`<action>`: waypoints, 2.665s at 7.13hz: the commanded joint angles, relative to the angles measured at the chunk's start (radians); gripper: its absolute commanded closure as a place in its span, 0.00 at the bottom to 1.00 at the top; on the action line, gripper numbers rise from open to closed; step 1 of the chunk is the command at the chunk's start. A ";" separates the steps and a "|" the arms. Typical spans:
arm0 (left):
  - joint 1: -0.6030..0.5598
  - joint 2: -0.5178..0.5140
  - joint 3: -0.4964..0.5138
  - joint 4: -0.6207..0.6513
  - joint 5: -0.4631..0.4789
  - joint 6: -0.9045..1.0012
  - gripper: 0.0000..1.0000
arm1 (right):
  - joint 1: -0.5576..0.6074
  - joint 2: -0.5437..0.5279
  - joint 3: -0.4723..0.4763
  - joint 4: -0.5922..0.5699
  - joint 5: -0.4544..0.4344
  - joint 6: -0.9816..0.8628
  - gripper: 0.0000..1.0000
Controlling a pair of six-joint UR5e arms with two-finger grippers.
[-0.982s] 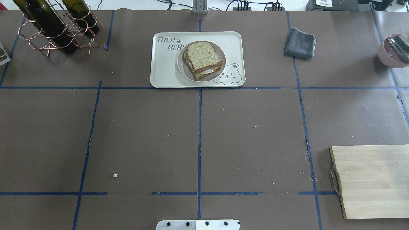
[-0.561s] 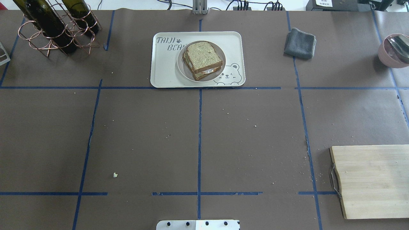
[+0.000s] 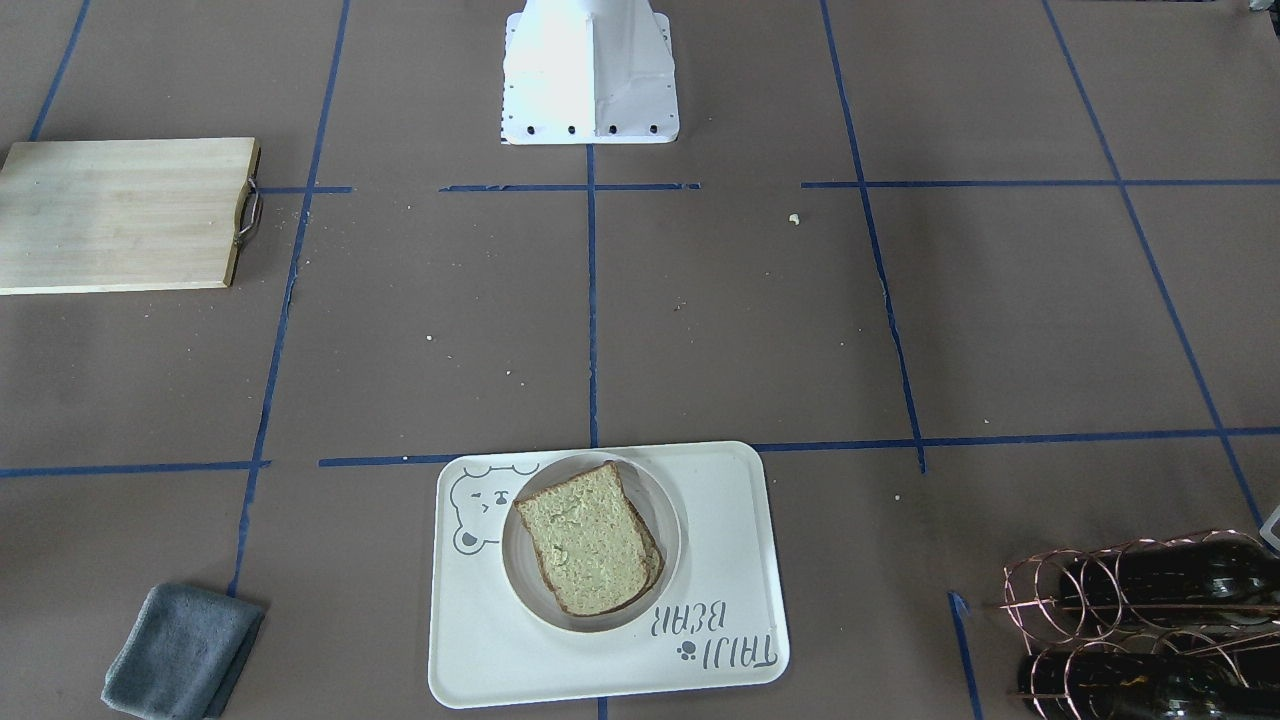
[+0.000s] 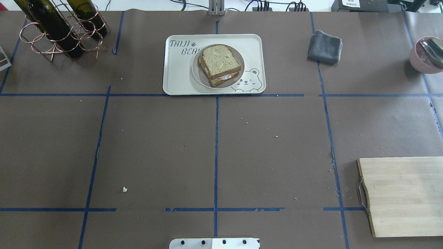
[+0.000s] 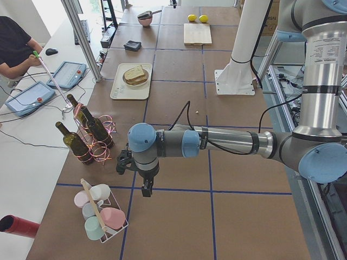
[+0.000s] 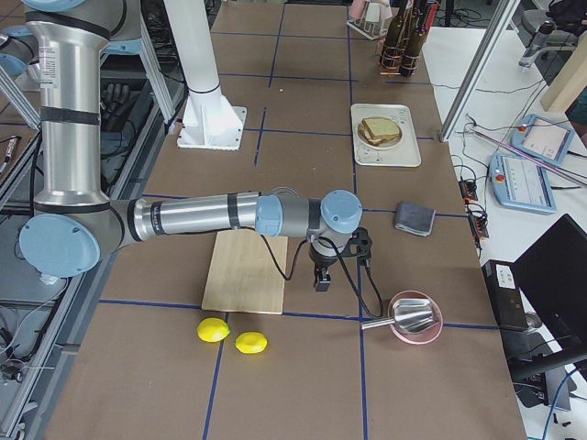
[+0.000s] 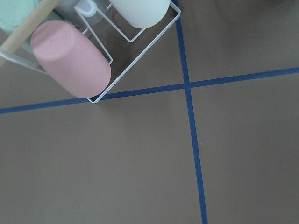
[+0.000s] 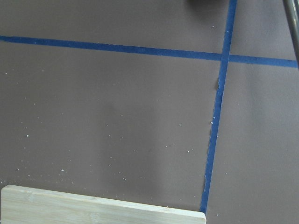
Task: Make sandwich and place on tray
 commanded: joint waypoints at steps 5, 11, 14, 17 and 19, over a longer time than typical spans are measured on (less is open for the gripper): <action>0.040 0.002 -0.017 0.075 -0.042 -0.007 0.00 | 0.000 -0.006 -0.006 -0.001 0.003 0.000 0.00; 0.060 0.004 -0.019 0.009 -0.040 0.057 0.00 | 0.000 0.004 0.001 0.002 -0.018 -0.014 0.00; 0.060 0.022 -0.017 0.007 -0.042 0.056 0.00 | 0.002 0.000 -0.008 0.002 -0.068 -0.006 0.00; 0.059 0.022 -0.017 0.007 -0.043 0.054 0.00 | 0.003 -0.009 -0.014 0.002 -0.069 -0.004 0.00; 0.059 0.015 -0.002 0.007 -0.043 0.056 0.00 | 0.003 -0.002 -0.016 0.002 -0.071 -0.006 0.00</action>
